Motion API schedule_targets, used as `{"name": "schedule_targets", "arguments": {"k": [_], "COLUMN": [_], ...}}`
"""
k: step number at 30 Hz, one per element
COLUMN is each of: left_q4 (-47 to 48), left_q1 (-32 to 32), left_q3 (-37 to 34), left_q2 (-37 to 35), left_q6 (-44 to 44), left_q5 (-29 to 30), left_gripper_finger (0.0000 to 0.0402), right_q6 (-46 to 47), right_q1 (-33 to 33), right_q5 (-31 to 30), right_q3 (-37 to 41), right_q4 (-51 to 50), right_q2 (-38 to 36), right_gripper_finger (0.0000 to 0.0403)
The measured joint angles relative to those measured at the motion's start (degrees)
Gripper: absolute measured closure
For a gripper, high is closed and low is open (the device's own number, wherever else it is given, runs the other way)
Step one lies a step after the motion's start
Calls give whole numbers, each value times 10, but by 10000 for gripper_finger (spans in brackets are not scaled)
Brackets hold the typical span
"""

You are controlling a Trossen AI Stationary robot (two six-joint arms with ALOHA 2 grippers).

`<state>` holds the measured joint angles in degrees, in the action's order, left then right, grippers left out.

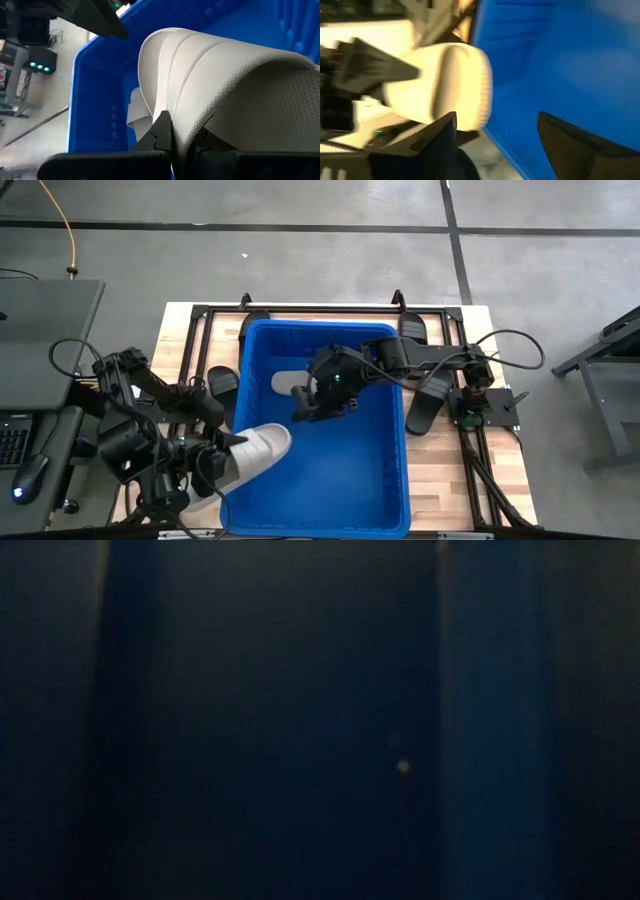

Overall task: Pick and place slides into bin
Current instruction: Stack the gray slider on top of the gray slider in the blue bin

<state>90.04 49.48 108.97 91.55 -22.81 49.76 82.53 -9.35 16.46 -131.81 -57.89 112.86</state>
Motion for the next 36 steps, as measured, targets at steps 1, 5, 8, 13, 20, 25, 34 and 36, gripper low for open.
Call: {"name": "schedule_targets", "arguments": {"k": [1,5,8,13,20,25,34,36], "left_q4": [0,0,0,0,0,0,0,0], "left_q1": [0,0,-9,-16,-31,-47,-49,-49], "left_q3": [0,0,0,0,0,0,0,0], "left_q2": [0,0,0,0,0,0,0,0], "left_q6": [-1,9,14,18,26,31,26,7], "left_q5": [8,52,48,69,65,62,-1,-23], "left_gripper_finger": [401,401,401,401,401,401,384,369], "right_q6": [4,23,25,33,63,64,40,25], "right_q1": [-1,-9,-14,-24,-36,-36,-33,-33], "right_q5": [-5,-13,-19,-38,-68,-39,-52,-66], "right_q3": [0,0,0,0,0,0,-1,-1], "right_q4": [14,44,40,59,104,115,107,100], "right_q2": [0,2,5,5,23,48,59,58], "right_gripper_finger": [139,139,139,139,159,258,381,392]}}
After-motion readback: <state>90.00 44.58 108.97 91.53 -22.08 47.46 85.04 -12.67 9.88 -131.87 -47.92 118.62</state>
